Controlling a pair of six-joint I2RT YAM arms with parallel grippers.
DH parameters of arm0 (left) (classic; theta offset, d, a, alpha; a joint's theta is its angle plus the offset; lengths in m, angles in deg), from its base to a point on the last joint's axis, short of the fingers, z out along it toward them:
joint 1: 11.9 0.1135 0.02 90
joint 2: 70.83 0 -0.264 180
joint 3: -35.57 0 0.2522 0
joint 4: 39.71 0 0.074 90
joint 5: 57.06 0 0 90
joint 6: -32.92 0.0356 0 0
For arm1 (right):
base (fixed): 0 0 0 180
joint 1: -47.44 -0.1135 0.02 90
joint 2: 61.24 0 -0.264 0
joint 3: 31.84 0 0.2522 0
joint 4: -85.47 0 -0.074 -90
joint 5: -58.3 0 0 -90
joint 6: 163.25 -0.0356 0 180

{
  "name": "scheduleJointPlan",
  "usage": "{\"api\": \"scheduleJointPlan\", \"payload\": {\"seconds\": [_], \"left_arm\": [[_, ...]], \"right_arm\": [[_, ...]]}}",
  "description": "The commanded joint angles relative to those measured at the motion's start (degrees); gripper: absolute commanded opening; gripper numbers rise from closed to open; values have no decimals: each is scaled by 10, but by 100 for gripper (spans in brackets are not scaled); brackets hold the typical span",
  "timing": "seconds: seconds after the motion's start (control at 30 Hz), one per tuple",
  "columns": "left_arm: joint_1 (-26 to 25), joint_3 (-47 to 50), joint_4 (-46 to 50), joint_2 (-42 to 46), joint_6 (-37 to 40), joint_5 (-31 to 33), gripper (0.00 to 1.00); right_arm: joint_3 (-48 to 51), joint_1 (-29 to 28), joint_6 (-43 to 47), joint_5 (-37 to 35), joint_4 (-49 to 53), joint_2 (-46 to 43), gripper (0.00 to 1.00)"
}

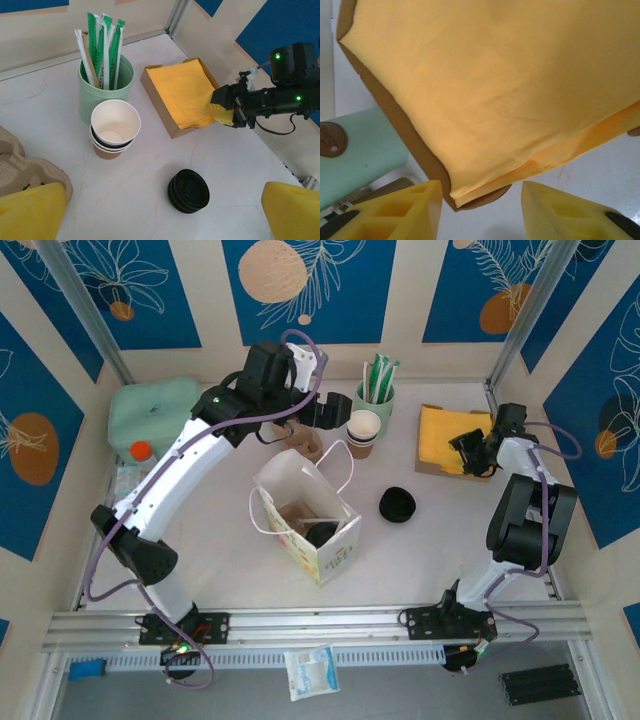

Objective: Pack the takeout coffee

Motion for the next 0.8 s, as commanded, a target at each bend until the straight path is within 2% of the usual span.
{"api": "scheduleJointPlan", "payload": {"seconds": [0.0, 0.77], "left_arm": [[-3, -20, -10, -3, 10, -15, 100], [-1, -20, -11, -11, 12, -15, 99]], "right_arm": [[10, 4, -9, 0, -12, 13, 44], [29, 4, -7, -10, -23, 41, 44]]}}
